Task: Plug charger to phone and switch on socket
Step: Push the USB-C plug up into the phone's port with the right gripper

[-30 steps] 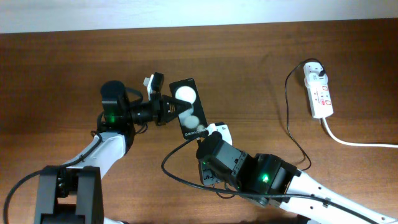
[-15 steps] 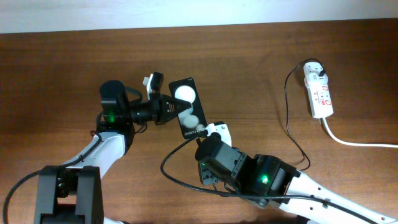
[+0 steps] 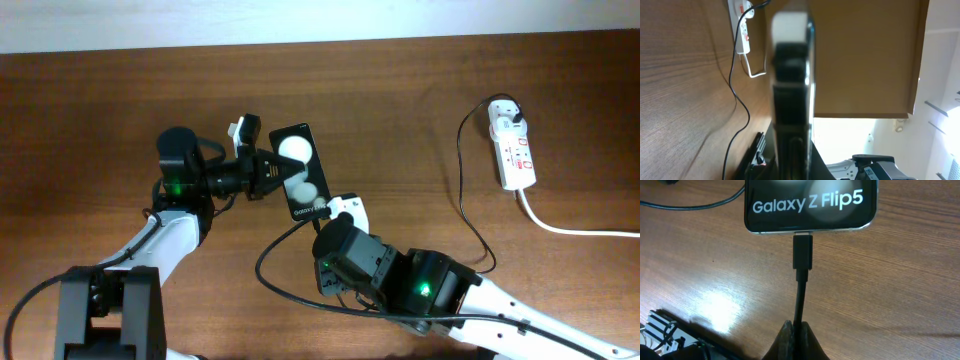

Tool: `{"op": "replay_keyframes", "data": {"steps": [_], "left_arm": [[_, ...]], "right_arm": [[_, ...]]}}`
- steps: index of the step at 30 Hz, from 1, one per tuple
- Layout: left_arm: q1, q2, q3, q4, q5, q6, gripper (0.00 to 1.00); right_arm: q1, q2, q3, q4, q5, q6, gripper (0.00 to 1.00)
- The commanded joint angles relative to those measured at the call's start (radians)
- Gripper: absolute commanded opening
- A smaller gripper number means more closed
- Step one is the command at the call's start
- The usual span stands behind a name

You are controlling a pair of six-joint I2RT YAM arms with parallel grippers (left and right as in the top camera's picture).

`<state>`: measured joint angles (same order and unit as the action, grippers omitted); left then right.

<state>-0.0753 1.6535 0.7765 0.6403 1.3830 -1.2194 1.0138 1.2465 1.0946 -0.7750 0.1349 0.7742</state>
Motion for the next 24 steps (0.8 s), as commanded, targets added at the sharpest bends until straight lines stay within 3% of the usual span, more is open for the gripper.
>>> {"op": "replay_keyframes", "data": {"steps": [1, 3, 6, 8, 10, 17, 24], "left_arm": [[-0.016, 0.002, 0.007, 0.002, 0.155, 0.048, 0.00], [-0.016, 0.002, 0.007, 0.002, 0.145, 0.061, 0.00], [-0.016, 0.002, 0.007, 0.002, 0.109, 0.073, 0.00], [-0.016, 0.002, 0.007, 0.002, 0.077, 0.073, 0.00], [-0.016, 0.002, 0.007, 0.002, 0.055, 0.072, 0.00], [-0.016, 0.002, 0.007, 0.002, 0.043, 0.065, 0.00], [-0.017, 0.002, 0.007, 0.002, 0.145, 0.066, 0.00]], "right_arm": [[-0.007, -0.010, 0.001, 0.030, 0.101, -0.010, 0.09], [-0.006, -0.010, 0.001, 0.030, 0.067, -0.010, 0.29], [-0.006, -0.010, 0.001, 0.031, 0.022, -0.010, 0.44], [-0.006, -0.010, 0.001, 0.031, 0.023, -0.010, 0.45], [-0.006, -0.010, 0.001, 0.032, 0.012, -0.010, 0.43], [-0.006, 0.070, 0.001, 0.035, -0.023, -0.008, 0.13], [-0.006, 0.075, 0.001, 0.201, -0.015, -0.007, 0.04]]}}
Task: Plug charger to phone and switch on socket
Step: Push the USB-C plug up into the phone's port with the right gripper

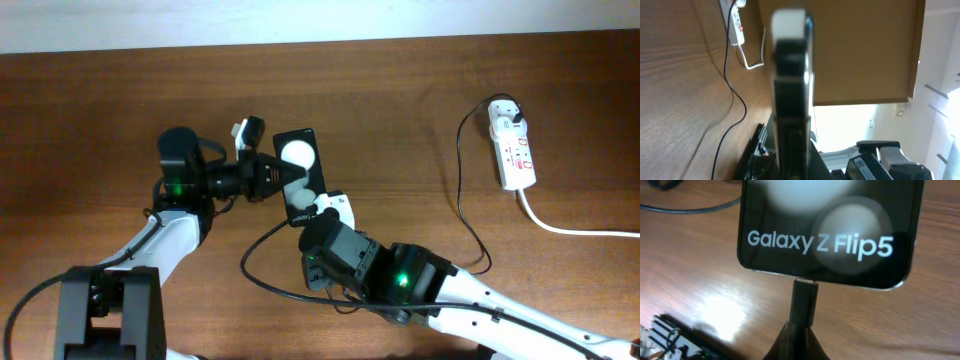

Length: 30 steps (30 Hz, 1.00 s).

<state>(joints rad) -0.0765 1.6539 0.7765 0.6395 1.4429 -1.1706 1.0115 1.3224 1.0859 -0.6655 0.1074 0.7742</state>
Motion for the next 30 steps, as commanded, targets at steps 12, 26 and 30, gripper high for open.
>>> {"op": "replay_keyframes", "data": {"steps": [12, 26, 30], "left_arm": [[-0.093, 0.001, 0.007, 0.003, 0.115, 0.022, 0.00], [-0.093, 0.001, 0.007, -0.011, -0.136, 0.206, 0.00], [-0.107, 0.002, 0.007, -0.272, -0.366, 0.402, 0.02]], "right_arm": [[-0.058, -0.026, 0.010, 0.191, 0.058, -0.037, 0.04], [-0.058, -0.252, 0.010, -0.137, 0.042, -0.037, 0.66], [-0.058, -0.415, 0.010, -0.271, 0.126, -0.037, 0.82]]}}
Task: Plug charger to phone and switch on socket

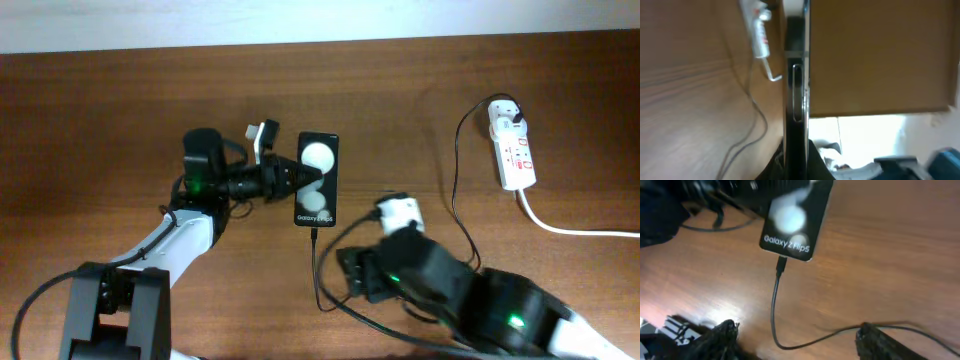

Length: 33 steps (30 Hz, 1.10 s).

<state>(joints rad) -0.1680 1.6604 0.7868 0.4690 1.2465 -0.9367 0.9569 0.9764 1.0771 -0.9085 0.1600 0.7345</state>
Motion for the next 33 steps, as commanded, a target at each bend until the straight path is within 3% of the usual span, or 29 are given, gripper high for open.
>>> {"op": "replay_keyframes", "data": {"steps": [1, 4, 9, 13, 22, 24, 27, 29, 31, 33], "left_arm": [[-0.037, 0.001, -0.003, -0.146, -0.241, 0.204, 0.04], [-0.098, 0.055, 0.037, -0.151, -0.262, 0.253, 0.06], [-0.180, 0.309, 0.274, -0.241, -0.270, 0.279, 0.04], [-0.192, 0.454, 0.393, -0.246, -0.261, 0.279, 0.09], [-0.187, 0.472, 0.393, -0.423, -0.468, 0.279, 0.19], [-0.189, 0.472, 0.393, -0.456, -0.499, 0.279, 0.27], [-0.192, 0.472, 0.393, -0.468, -0.519, 0.279, 0.51], [-0.192, 0.472, 0.393, -0.473, -0.528, 0.279, 0.87], [-0.192, 0.472, 0.393, -0.510, -0.557, 0.279, 0.99], [-0.192, 0.472, 0.393, -0.565, -0.608, 0.280, 0.99]], "right_arm": [[-0.003, -0.104, 0.019, -0.039, 0.085, 0.003, 0.86], [-0.003, -0.138, 0.019, -0.045, 0.089, 0.003, 0.90], [-0.003, -0.136, 0.019, -0.118, 0.076, 0.003, 0.99], [-0.003, -0.136, 0.019, -0.201, 0.077, 0.003, 0.99], [-0.003, -0.123, 0.019, -0.241, 0.076, 0.003, 0.99], [-0.003, -0.109, 0.019, -0.249, 0.076, 0.003, 0.99], [-0.003, -0.080, 0.019, -0.267, 0.073, 0.003, 0.99], [-0.003, -0.059, 0.019, -0.268, 0.057, 0.003, 0.99], [-0.003, -0.039, 0.019, -0.269, 0.054, 0.003, 0.99], [-0.003, -0.015, 0.019, -0.270, 0.054, 0.003, 0.99]]}}
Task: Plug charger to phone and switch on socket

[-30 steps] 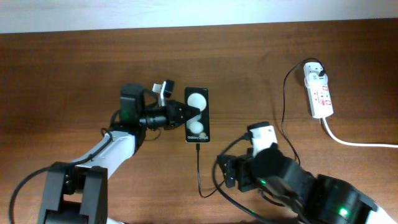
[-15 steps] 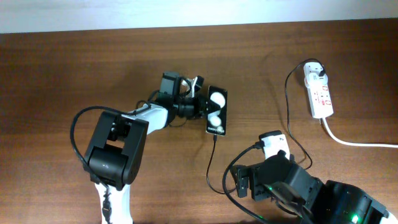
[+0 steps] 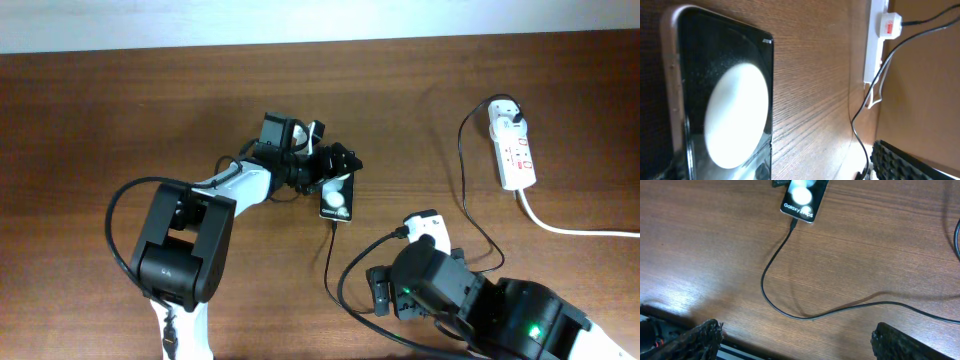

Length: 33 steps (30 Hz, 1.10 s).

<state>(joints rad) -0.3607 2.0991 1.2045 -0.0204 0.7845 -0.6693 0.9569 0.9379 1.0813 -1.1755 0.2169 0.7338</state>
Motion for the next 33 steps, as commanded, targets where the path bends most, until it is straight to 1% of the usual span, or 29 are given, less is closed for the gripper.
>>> {"op": "replay_keyframes", "data": {"steps": [1, 4, 8, 10, 12, 14, 17, 20, 24, 25, 27, 29, 30, 31, 32, 33], "left_arm": [[0.000, 0.033, -0.025, -0.093, -0.163, 0.012, 0.99], [0.000, 0.033, -0.026, -0.147, -0.208, 0.012, 0.99], [0.000, 0.033, -0.026, -0.158, -0.210, 0.012, 0.99], [0.000, 0.033, -0.026, -0.169, -0.245, 0.012, 0.99], [0.000, 0.033, -0.026, -0.219, -0.310, 0.012, 0.99], [0.000, 0.033, -0.026, -0.270, -0.344, 0.012, 0.99], [0.000, 0.033, -0.026, -0.282, -0.335, 0.011, 0.99], [0.000, 0.033, -0.026, -0.289, -0.318, -0.071, 0.99], [0.000, 0.033, -0.026, -0.293, -0.300, -0.110, 0.99], [0.000, 0.033, -0.026, -0.311, -0.300, -0.173, 0.99], [0.000, 0.033, -0.026, -0.311, -0.303, -0.202, 0.99], [0.004, 0.033, -0.026, -0.314, -0.314, -0.201, 0.99], [0.015, 0.033, -0.026, -0.315, -0.326, -0.183, 0.99], [0.022, 0.033, -0.026, -0.315, -0.338, -0.154, 0.99], [0.031, 0.033, -0.026, -0.317, -0.358, -0.082, 0.99], [0.037, 0.033, -0.026, -0.323, -0.369, -0.051, 0.99]], "right_arm": [[-0.003, 0.031, 0.014, -0.003, -0.003, 0.004, 0.99], [-0.003, 0.051, 0.014, -0.003, -0.003, 0.004, 0.99], [-0.003, 0.051, 0.014, -0.003, -0.003, 0.004, 0.99], [-0.003, 0.051, 0.014, -0.003, -0.003, 0.004, 0.99], [-0.003, 0.051, 0.014, -0.003, -0.003, 0.004, 0.99], [-0.003, 0.051, 0.014, -0.003, -0.003, 0.004, 0.99], [-0.003, 0.051, 0.014, -0.003, -0.003, 0.004, 0.99], [-0.003, 0.051, 0.014, -0.003, -0.003, 0.004, 0.99], [-0.003, 0.051, 0.014, -0.003, -0.003, 0.004, 0.99], [-0.003, 0.051, 0.014, -0.003, -0.003, 0.004, 0.99], [-0.003, 0.051, 0.014, -0.003, -0.003, 0.004, 0.99], [-0.003, 0.051, 0.014, -0.004, -0.003, 0.004, 0.99], [-0.003, 0.051, 0.014, -0.006, -0.003, 0.004, 0.99], [-0.003, 0.051, 0.014, -0.010, -0.003, 0.004, 0.99], [-0.003, 0.051, 0.014, -0.016, -0.004, 0.004, 0.99], [-0.003, 0.051, 0.014, -0.018, -0.005, 0.004, 0.99]]}}
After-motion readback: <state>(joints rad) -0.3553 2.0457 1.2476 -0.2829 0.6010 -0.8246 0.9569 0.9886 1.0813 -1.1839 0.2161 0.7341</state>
